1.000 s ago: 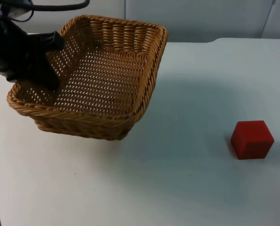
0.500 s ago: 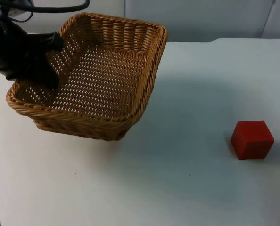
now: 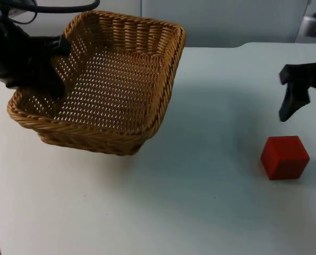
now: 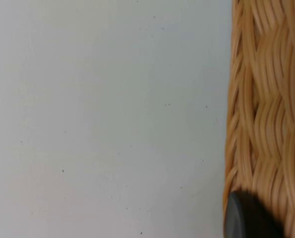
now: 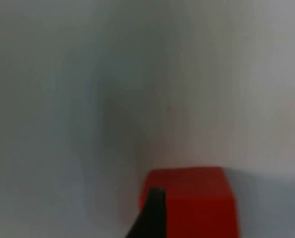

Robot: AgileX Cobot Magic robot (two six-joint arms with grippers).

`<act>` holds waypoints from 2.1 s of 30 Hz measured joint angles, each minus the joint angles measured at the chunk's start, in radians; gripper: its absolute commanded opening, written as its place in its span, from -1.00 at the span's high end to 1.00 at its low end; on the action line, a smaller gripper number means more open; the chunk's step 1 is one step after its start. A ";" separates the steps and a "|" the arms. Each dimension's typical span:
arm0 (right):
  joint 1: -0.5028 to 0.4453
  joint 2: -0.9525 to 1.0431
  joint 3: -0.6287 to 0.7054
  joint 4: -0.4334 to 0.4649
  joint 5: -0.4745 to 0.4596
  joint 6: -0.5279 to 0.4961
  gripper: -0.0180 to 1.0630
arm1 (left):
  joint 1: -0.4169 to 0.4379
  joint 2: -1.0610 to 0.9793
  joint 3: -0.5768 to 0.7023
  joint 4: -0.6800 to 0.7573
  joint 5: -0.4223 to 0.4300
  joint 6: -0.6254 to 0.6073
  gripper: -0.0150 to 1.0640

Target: Pick up the basket with the left hand and place the cube into the basket with the right hand.

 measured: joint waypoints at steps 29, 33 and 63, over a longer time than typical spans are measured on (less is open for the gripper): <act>0.107 0.210 -0.080 0.003 0.005 0.044 -0.68 | 0.000 0.000 0.000 -0.002 -0.002 0.001 0.98; 0.109 0.155 -0.159 -0.030 0.100 0.036 -0.71 | 0.000 0.000 0.000 -0.002 -0.002 0.017 0.98; 0.210 -0.038 0.034 -0.277 0.170 0.218 -0.71 | 0.000 0.000 0.000 -0.005 -0.002 0.025 0.98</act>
